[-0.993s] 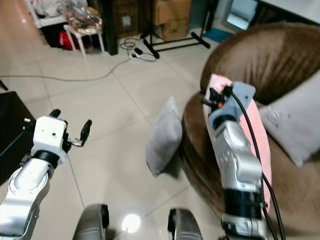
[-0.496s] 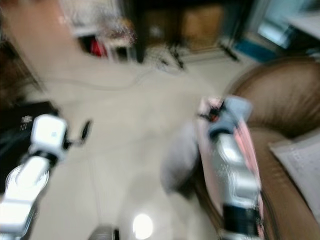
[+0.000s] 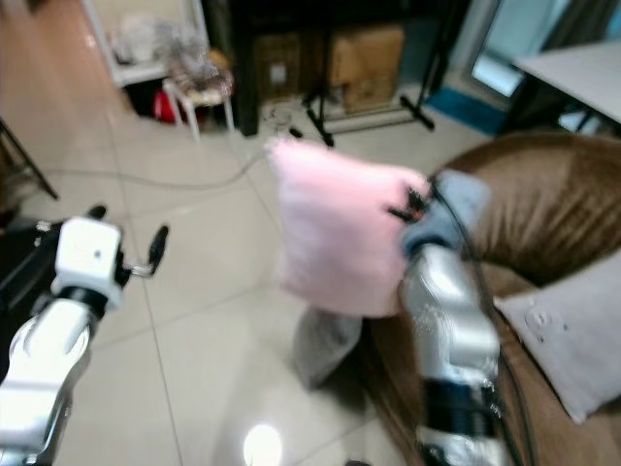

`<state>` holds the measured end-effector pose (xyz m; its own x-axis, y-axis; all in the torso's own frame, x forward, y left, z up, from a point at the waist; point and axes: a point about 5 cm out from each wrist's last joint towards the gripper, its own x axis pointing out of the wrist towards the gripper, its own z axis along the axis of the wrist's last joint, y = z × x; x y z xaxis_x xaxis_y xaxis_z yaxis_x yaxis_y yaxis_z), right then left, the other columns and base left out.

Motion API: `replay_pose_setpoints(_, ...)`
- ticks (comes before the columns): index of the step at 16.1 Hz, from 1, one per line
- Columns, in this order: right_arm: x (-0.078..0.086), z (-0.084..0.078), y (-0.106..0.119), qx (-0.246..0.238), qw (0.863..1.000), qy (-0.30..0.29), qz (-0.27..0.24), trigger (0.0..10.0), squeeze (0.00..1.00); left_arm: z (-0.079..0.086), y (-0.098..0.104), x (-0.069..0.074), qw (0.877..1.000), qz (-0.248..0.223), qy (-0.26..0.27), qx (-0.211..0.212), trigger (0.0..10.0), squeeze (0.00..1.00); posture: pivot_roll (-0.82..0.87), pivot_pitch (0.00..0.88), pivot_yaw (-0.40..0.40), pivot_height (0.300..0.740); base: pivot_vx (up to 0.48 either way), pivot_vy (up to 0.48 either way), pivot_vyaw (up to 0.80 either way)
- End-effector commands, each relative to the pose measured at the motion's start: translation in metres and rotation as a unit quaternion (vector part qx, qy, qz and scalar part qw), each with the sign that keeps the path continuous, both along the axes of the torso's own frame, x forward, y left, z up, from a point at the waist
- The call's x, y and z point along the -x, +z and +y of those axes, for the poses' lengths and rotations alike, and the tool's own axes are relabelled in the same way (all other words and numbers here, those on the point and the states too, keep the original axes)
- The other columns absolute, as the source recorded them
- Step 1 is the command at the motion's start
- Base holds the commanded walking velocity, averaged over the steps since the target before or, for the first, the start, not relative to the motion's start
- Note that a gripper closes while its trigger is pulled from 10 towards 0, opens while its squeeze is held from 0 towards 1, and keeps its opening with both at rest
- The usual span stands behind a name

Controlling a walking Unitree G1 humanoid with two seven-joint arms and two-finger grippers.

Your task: Move the pillow to the sofa from floor

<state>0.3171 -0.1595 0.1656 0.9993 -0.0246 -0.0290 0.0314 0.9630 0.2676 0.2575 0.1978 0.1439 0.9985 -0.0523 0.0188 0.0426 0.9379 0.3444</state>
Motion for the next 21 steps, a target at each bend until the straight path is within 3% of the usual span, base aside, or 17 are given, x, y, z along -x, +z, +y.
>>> replay_pose_setpoints(1,0.002,-0.011,0.003,-0.001,1.000,-0.020,-0.002,10.0,0.00,-0.004,-0.001,0.000,1.000,0.001,-0.005,-0.004,10.0,0.04,-0.05,0.000,-0.028,0.740,0.000,0.000,-0.80)
replay_pose_setpoints(8,0.001,-0.016,0.005,-0.009,1.000,-0.030,-0.005,10.0,0.00,-0.008,-0.002,-0.001,1.000,-0.002,-0.005,-0.001,10.0,0.04,-0.06,0.000,-0.036,0.740,0.000,0.000,-0.80)
replay_pose_setpoints(19,-0.001,-0.001,-0.001,-0.003,1.000,0.005,0.006,10.0,0.00,-0.010,-0.001,-0.001,1.000,-0.010,-0.023,0.017,10.0,0.09,-0.06,0.000,-0.036,0.740,0.000,0.000,-0.80)
replay_pose_setpoints(21,0.000,0.006,-0.003,0.000,0.999,0.037,0.005,10.0,0.00,-0.011,0.000,-0.002,0.999,-0.011,-0.027,0.020,10.0,0.10,-0.06,0.000,-0.037,0.740,0.247,0.000,0.00)
